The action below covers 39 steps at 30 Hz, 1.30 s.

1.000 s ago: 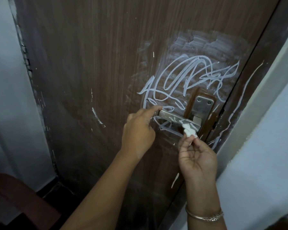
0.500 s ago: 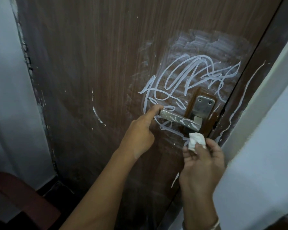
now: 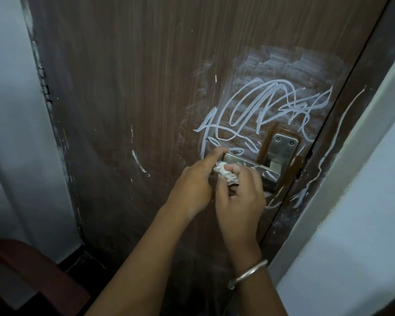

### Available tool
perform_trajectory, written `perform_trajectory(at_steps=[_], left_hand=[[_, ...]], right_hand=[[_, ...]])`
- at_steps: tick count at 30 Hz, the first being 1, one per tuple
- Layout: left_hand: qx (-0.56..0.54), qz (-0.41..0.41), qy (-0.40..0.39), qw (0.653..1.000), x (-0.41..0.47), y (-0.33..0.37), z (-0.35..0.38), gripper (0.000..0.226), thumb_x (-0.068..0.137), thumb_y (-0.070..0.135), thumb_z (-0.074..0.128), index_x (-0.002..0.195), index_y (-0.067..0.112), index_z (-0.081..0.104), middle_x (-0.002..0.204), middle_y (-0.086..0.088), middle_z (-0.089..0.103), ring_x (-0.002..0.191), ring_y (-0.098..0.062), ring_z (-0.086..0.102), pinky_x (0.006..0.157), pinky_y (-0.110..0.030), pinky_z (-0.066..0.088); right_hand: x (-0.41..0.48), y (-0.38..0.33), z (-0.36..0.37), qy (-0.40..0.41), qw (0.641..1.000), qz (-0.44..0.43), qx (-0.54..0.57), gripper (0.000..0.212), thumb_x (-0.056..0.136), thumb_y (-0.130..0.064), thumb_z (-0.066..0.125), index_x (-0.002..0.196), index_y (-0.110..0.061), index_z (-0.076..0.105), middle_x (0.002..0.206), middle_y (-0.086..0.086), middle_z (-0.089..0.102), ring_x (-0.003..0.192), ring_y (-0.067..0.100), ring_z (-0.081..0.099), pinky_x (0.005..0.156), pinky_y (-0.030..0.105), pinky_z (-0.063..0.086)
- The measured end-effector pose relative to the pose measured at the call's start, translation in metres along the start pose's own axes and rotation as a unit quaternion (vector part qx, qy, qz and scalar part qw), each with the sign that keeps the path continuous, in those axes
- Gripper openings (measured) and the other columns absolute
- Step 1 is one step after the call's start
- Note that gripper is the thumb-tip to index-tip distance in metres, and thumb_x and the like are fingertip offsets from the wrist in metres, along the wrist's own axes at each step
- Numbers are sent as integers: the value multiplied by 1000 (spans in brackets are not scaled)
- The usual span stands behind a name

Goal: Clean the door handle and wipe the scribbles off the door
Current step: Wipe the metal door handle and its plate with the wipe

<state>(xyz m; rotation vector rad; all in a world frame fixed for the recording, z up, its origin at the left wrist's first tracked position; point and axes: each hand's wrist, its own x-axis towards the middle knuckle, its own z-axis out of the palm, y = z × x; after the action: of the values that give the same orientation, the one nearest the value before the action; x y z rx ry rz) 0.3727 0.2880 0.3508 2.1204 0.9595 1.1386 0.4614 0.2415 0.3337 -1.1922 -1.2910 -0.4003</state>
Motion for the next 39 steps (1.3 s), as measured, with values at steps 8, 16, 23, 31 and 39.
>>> perform_trajectory(at_steps=[8, 16, 23, 31, 39], left_hand=[[-4, 3, -10, 1000, 0, 0, -1, 78, 74, -3, 45, 128, 52, 34, 108, 4, 65, 96, -15, 64, 83, -42, 53], [-7, 16, 4, 1000, 4, -4, 1, 74, 80, 0, 51, 126, 55, 34, 98, 14, 63, 87, -1, 62, 77, -27, 53], [-18, 7, -14, 1000, 2, -5, -2, 84, 76, -9, 50, 124, 58, 34, 88, 10, 63, 75, -1, 62, 69, -30, 56], [-17, 4, -12, 1000, 3, -6, 0, 82, 78, -7, 50, 133, 51, 31, 95, 6, 65, 81, -5, 63, 76, -33, 55], [-40, 18, -12, 999, 3, -8, 1, 76, 82, -3, 51, 128, 55, 34, 95, 15, 64, 87, 2, 62, 78, -24, 53]], right_hand=[[6, 10, 5, 28, 984, -103, -140, 16, 85, -10, 60, 93, 2, 68, 87, 14, 69, 81, 19, 58, 79, 26, 43], [12, 7, 16, 12, 985, -64, -160, 14, 86, -8, 63, 94, 1, 68, 77, 14, 66, 67, 28, 64, 60, 33, 55], [3, 9, 16, 13, 989, -16, -146, 6, 83, -5, 67, 85, -1, 62, 70, 11, 64, 61, 24, 63, 53, 30, 51], [14, 6, 18, 37, 988, -27, -147, 15, 85, -8, 66, 73, -4, 57, 61, 8, 58, 51, 22, 56, 47, 27, 43], [14, 4, 18, 29, 992, -20, -118, 13, 84, -6, 66, 74, -3, 59, 63, 9, 60, 54, 22, 58, 49, 31, 45]])
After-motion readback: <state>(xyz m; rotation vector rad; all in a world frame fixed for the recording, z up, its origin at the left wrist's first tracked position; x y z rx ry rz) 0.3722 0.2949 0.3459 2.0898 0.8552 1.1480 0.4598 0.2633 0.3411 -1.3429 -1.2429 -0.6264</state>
